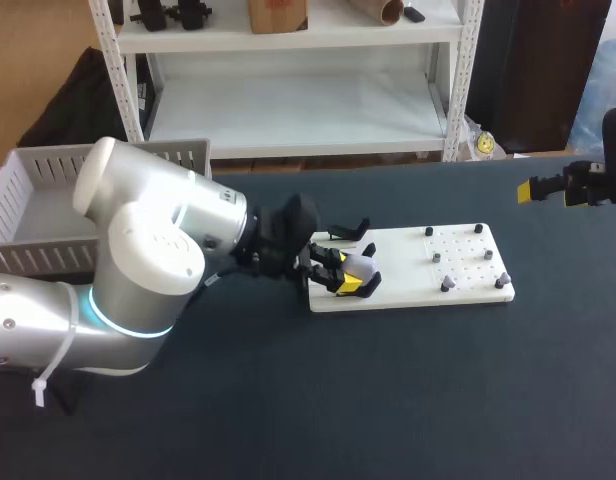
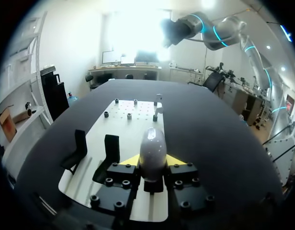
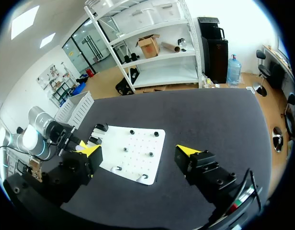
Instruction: Pick up each earbud case from the left stands, insert the matching earbuds, close the lid, and place the case in the box.
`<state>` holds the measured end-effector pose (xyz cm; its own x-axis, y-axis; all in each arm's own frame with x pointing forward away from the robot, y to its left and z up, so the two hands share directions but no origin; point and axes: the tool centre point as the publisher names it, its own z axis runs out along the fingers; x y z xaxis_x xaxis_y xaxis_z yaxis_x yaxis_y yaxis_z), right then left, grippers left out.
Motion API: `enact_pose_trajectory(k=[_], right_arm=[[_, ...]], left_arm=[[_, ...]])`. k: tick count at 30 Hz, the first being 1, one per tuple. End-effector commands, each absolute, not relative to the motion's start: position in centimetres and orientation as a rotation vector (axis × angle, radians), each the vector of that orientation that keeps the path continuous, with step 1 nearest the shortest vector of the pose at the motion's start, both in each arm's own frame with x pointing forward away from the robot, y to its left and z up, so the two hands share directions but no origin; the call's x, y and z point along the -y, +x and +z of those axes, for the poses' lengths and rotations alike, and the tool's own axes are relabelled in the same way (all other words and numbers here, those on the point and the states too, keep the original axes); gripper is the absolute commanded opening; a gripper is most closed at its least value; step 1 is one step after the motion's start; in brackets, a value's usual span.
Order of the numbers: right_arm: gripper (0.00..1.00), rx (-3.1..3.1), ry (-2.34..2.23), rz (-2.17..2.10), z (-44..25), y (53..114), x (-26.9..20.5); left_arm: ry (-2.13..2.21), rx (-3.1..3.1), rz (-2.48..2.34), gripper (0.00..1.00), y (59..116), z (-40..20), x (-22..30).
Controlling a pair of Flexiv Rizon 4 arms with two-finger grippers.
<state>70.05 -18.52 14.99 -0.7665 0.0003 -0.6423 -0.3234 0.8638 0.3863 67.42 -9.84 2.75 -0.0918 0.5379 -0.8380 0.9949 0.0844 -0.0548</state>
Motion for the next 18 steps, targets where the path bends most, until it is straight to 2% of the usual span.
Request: enact_pose_trajectory(k=[1, 18], right_arm=[[1.0, -2.373, -0.235, 0.645, 15.0, 70.1, 18.6], [1.0, -2.373, -0.235, 0.645, 15.0, 70.1, 18.6]], left_arm=[[1.508, -1.688, -0.879, 0.0, 66.8, 3.5, 9.6], [1.433, -1.601, -0.826, 0.0, 69.2, 8.3, 10.2]])
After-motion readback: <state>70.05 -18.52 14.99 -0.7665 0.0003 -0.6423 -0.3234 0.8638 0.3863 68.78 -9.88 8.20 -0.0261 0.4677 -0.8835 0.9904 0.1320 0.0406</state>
